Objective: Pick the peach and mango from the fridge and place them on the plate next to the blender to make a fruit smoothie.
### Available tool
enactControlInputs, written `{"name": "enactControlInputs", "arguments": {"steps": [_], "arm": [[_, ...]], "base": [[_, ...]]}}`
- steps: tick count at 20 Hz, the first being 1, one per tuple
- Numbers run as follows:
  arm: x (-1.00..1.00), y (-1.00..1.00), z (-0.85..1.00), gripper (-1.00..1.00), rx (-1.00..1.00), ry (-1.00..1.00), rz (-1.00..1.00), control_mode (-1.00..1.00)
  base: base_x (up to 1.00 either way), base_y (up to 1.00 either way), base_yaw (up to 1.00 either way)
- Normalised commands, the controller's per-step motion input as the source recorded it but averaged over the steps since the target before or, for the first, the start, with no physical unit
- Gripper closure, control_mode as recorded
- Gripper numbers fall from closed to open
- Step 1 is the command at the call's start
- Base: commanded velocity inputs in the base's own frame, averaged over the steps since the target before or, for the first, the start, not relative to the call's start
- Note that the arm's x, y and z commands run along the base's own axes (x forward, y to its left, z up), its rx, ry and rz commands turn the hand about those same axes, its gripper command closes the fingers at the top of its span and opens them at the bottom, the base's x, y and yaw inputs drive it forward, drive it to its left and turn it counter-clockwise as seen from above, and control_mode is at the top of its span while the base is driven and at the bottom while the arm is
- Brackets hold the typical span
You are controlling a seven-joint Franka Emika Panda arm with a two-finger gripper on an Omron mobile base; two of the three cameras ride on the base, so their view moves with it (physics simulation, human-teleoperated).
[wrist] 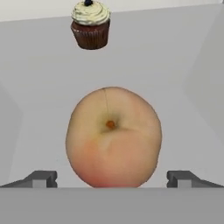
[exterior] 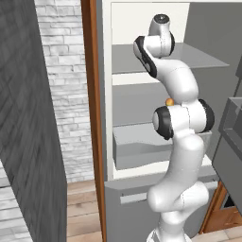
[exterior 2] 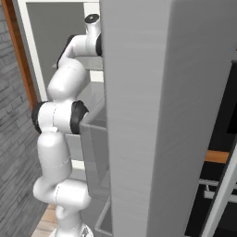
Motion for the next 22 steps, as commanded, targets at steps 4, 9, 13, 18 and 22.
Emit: {"name": "enactControlInputs", "arguments": {"steps": [4,9,13,18,22], "arm": [[0.58,0.0,-0.07,-1.0,0.0,-0.02,0.02,-1.0],[0.37,-0.03,-0.13,1.0,0.0,-0.03,0.04,-1.0],[-0.1,-0.37,-0.7,1.0,0.0,-0.1,0.03,-1.0],[0.02,-0.08,-0.23,1.0,0.0,-0.1,0.02,-1.0],[0.0,-0.08,-0.12,1.0,0.0,-0.16,0.02,-1.0]], "base": [[0.0,0.0,0.0],[0.0,0.0,0.0],[0.0,0.0,0.0],[0.0,0.0,0.0],[0.0,0.0,0.0]]}}
